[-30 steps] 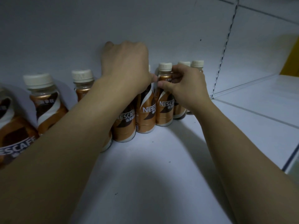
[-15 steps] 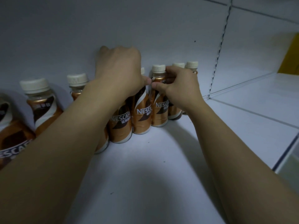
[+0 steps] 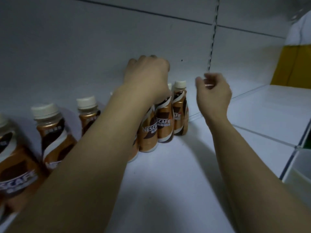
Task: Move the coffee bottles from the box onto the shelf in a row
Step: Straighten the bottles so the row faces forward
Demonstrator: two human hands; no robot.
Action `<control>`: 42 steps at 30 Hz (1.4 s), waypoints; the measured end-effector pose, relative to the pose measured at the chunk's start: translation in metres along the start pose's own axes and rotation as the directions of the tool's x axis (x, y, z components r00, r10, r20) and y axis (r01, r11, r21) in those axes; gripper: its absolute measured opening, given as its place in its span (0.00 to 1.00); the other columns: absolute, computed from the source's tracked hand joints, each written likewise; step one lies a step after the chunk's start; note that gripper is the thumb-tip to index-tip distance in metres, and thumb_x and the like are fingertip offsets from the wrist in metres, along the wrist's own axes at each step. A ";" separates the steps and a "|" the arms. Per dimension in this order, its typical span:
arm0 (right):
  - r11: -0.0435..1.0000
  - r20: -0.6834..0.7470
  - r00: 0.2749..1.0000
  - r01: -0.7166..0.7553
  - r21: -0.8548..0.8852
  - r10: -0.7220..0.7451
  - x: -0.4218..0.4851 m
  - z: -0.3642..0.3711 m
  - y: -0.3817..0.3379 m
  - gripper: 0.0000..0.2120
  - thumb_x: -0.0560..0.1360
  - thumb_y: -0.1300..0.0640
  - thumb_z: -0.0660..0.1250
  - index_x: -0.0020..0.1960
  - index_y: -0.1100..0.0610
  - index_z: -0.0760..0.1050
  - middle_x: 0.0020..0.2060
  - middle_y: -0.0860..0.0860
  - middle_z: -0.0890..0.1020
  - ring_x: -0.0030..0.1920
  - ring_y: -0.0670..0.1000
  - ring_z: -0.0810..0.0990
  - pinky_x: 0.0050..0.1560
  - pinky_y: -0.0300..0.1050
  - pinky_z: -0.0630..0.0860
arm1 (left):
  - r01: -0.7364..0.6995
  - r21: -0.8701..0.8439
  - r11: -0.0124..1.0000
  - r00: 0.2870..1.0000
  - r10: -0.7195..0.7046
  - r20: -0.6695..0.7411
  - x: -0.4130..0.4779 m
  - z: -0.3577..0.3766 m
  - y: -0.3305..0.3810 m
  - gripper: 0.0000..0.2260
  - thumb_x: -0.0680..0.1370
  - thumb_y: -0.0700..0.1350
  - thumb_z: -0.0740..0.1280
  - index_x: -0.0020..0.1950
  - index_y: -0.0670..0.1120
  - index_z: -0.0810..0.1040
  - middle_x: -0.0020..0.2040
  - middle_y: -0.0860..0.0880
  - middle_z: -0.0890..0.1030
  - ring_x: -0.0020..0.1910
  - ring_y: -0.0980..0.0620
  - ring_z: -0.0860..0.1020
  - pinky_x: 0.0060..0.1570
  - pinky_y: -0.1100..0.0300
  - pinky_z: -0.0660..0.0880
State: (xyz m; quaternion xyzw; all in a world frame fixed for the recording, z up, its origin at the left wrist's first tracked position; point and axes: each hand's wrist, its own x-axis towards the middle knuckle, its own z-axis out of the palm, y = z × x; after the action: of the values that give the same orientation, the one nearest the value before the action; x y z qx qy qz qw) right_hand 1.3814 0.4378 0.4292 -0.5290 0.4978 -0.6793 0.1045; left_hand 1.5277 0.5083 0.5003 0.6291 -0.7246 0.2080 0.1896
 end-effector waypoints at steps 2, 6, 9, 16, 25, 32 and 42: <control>0.994 0.160 0.985 0.076 -0.085 -0.062 -0.004 0.004 0.018 0.19 0.75 0.46 0.66 0.63 0.53 0.73 0.54 0.47 0.78 0.50 0.44 0.77 0.49 0.38 0.74 | 0.001 -0.039 0.999 0.999 0.001 0.044 0.010 0.011 0.007 0.23 0.73 0.48 0.71 0.66 0.49 0.72 0.61 0.44 0.75 0.57 0.42 0.74 0.53 0.50 0.70; 0.983 0.432 0.901 0.121 -0.139 -0.049 -0.005 0.012 0.029 0.23 0.71 0.46 0.71 0.64 0.50 0.73 0.54 0.48 0.78 0.50 0.47 0.78 0.48 0.42 0.76 | 0.012 -0.071 0.997 0.995 -0.005 0.102 0.024 0.028 0.012 0.20 0.72 0.41 0.71 0.63 0.47 0.74 0.57 0.43 0.77 0.52 0.42 0.76 0.49 0.50 0.75; 0.971 0.496 0.868 0.135 -0.197 -0.020 -0.008 0.016 0.035 0.26 0.69 0.44 0.73 0.63 0.51 0.74 0.54 0.49 0.79 0.49 0.48 0.78 0.44 0.42 0.74 | -0.005 -0.076 0.997 0.997 0.011 0.079 0.026 0.034 0.010 0.18 0.71 0.39 0.71 0.60 0.46 0.76 0.54 0.44 0.78 0.50 0.43 0.77 0.47 0.50 0.75; 0.991 0.480 0.877 0.057 -0.121 0.008 -0.004 0.013 0.039 0.25 0.70 0.49 0.74 0.64 0.52 0.72 0.49 0.47 0.80 0.48 0.48 0.80 0.47 0.44 0.77 | -0.011 -0.127 0.992 1.000 0.010 -0.009 0.029 0.045 0.009 0.17 0.70 0.50 0.75 0.55 0.45 0.78 0.48 0.44 0.79 0.45 0.44 0.77 0.42 0.51 0.74; 0.957 0.601 0.796 -0.228 0.179 0.077 -0.005 0.015 0.048 0.14 0.76 0.69 0.63 0.60 0.62 0.74 0.50 0.57 0.82 0.51 0.54 0.82 0.53 0.47 0.78 | 0.087 -0.100 0.991 0.989 -0.098 -0.113 0.032 0.050 0.008 0.18 0.65 0.52 0.78 0.34 0.47 0.69 0.33 0.46 0.73 0.37 0.43 0.77 0.39 0.52 0.77; 0.998 0.623 0.779 -0.053 -0.035 0.064 -0.005 0.007 0.049 0.19 0.74 0.51 0.69 0.64 0.51 0.73 0.56 0.50 0.79 0.54 0.51 0.80 0.57 0.54 0.78 | 0.055 -0.071 0.996 0.996 -0.060 -0.073 0.029 0.047 0.004 0.21 0.64 0.60 0.76 0.44 0.45 0.76 0.38 0.44 0.77 0.38 0.43 0.77 0.43 0.48 0.77; 0.997 0.581 0.811 -0.031 -0.071 0.066 -0.010 0.011 0.051 0.16 0.75 0.56 0.69 0.62 0.56 0.74 0.52 0.51 0.81 0.51 0.53 0.81 0.54 0.57 0.79 | 0.060 0.100 0.993 0.995 -0.051 -0.086 0.029 0.050 0.004 0.16 0.68 0.50 0.74 0.36 0.48 0.67 0.34 0.46 0.71 0.38 0.44 0.71 0.43 0.52 0.61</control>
State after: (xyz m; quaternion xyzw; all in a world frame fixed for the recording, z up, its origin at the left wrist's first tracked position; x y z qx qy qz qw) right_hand 1.3751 0.4137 0.3822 -0.7016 0.4746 -0.4670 0.2539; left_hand 1.5188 0.4579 0.4733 0.6487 -0.6866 0.2657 0.1929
